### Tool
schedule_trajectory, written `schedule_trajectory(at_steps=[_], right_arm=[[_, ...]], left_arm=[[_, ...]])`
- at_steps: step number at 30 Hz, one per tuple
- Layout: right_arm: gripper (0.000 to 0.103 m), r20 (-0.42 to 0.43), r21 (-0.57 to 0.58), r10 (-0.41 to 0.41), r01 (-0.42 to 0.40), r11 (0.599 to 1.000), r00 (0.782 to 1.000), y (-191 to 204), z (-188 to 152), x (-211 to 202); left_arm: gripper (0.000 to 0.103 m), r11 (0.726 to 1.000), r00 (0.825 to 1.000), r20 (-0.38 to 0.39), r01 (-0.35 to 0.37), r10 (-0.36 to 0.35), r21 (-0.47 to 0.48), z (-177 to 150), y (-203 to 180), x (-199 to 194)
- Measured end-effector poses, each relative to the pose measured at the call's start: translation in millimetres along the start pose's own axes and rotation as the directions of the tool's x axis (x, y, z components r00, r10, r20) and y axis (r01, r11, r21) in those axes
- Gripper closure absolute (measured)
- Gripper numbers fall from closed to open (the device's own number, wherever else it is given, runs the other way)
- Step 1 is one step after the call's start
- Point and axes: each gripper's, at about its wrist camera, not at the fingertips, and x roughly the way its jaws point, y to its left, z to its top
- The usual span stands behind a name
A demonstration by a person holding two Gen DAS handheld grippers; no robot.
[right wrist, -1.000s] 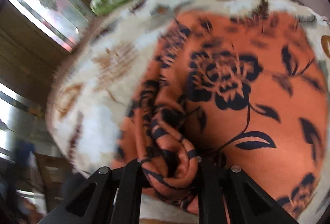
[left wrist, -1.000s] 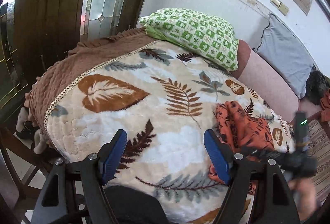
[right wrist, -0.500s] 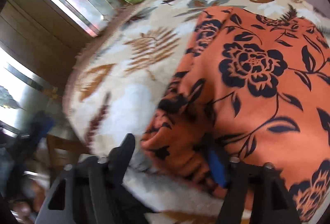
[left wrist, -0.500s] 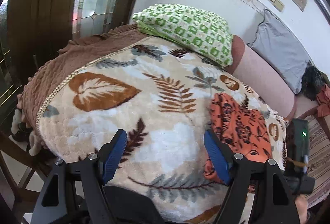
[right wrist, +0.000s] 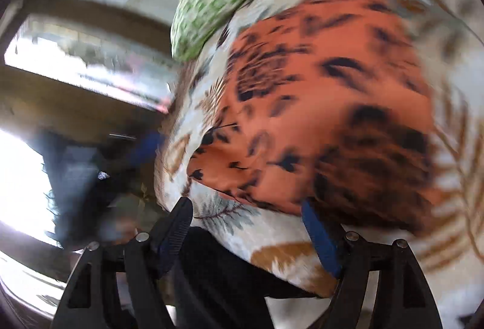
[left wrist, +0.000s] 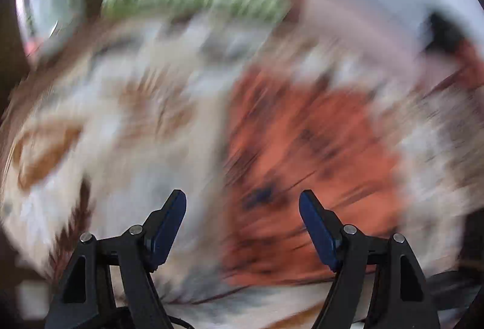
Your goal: Fold small clothes
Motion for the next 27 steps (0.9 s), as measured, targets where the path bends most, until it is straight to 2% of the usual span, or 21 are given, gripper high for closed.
schedule_trajectory(at_steps=[1,2,4,6,8,9,10,13,14,15,16,17,18,19,21,22,23,24,25,26,27], right_arm=[[0.026,0.017,0.05,0.016,-0.016,0.999,1.0,-12.9,1.8,-11.6],[0.026,0.057,0.157,0.045,-0.053,0.986,0.997,-38.4,-0.7,-23.5],[0.026,0.126,0.307,0.094,-0.129,0.943,0.988,-71.8,-4.2,-39.8],[0.025,0.15,0.374,0.204,-0.247,0.894,0.967,-81.9,-5.8,-42.8],[0.025,0.139,0.372,0.269,-0.302,0.878,0.953,-74.3,-8.4,-42.0],[0.025,0.135,0.389,0.322,-0.349,0.853,0.937,-69.0,-11.3,-36.7],[0.025,0.149,0.405,0.334,-0.365,0.838,0.931,-67.3,-11.3,-33.1],[0.025,0.212,0.422,0.293,-0.357,0.833,0.932,-73.1,0.0,-21.3],[0.025,0.251,0.483,0.275,-0.366,0.795,0.928,-82.9,-0.5,-20.3],[0.025,0.305,0.515,0.297,-0.419,0.748,0.905,-90.0,-1.9,-22.3],[0.03,0.335,0.502,0.288,-0.429,0.751,0.897,-90.7,-0.8,-28.1],[0.036,0.372,0.479,0.24,-0.407,0.778,0.897,-89.4,-2.8,-39.3],[0.055,0.386,0.486,0.211,-0.392,0.781,0.898,-91.8,-5.0,-44.8],[0.067,0.401,0.507,0.179,-0.38,0.773,0.898,-99.0,-8.9,-49.9],[0.066,0.4,0.545,0.155,-0.37,0.753,0.903,-114.7,-12.9,-44.9],[0.066,0.38,0.572,0.177,-0.381,0.726,0.908,-121.3,-16.3,-40.1],[0.066,0.366,0.575,0.187,-0.38,0.724,0.912,-120.5,-17.3,-39.0],[0.064,0.333,0.54,0.169,-0.335,0.772,0.928,-112.8,-15.3,-49.2],[0.048,0.315,0.51,0.151,-0.301,0.806,0.937,-109.1,-14.1,-58.1],[0.034,0.29,0.476,0.126,-0.257,0.841,0.949,-103.2,-11.4,-71.9],[0.015,0.274,0.444,0.101,-0.219,0.869,0.956,-97.4,-10.2,-85.9]], left_arm=[[0.025,1.0,0.999,-0.033,0.004,-0.005,-0.023,-6.6,6.3,12.2],[0.024,0.999,1.0,0.004,0.021,-0.021,-0.047,-11.7,10.7,9.9],[0.024,1.0,0.999,0.035,0.0,0.001,-0.026,-13.7,5.0,-5.5],[0.025,1.0,0.997,0.076,-0.025,0.024,0.014,-12.2,-4.0,-21.3],[0.025,0.998,0.989,0.146,-0.028,0.018,0.063,-8.8,-15.6,-43.1],[0.025,0.996,0.985,0.175,-0.029,0.014,0.082,-6.0,-21.7,-52.1],[0.025,0.995,0.982,0.19,-0.024,0.006,0.092,-2.5,-25.9,-57.5],[0.025,0.993,0.976,0.219,-0.008,-0.017,0.116,9.3,-40.9,-65.5],[0.025,0.992,0.975,0.221,-0.006,-0.022,0.125,12.4,-45.6,-65.8],[0.025,0.991,0.974,0.226,0.0,-0.031,0.135,16.7,-47.4,-66.2],[0.025,0.99,0.971,0.236,0.0,-0.035,0.144,18.8,-51.2,-67.3],[0.025,0.989,0.968,0.249,-0.007,-0.031,0.15,20.1,-54.4,-69.2],[0.025,0.987,0.967,0.251,-0.012,-0.029,0.158,22.3,-58.1,-68.6],[0.025,0.984,0.97,0.242,-0.028,-0.015,0.174,24.7,-62.8,-61.0],[0.025,0.976,0.983,0.18,-0.077,0.04,0.202,24.2,-68.6,-33.8],[0.025,0.971,0.99,0.116,-0.104,0.08,0.216,22.2,-67.5,-13.5],[0.023,0.97,0.993,0.032,-0.117,0.113,0.214,18.0,-62.0,11.1],[0.023,0.979,0.996,0.018,-0.088,0.086,0.182,14.5,-55.4,18.4],[0.022,0.99,0.998,0.039,-0.051,0.047,0.128,12.8,-46.3,15.1],[0.023,0.994,0.999,0.043,-0.035,0.031,0.1,13.2,-41.4,9.7],[0.023,0.995,0.998,0.048,-0.035,0.03,0.097,14.3,-40.2,4.4]])
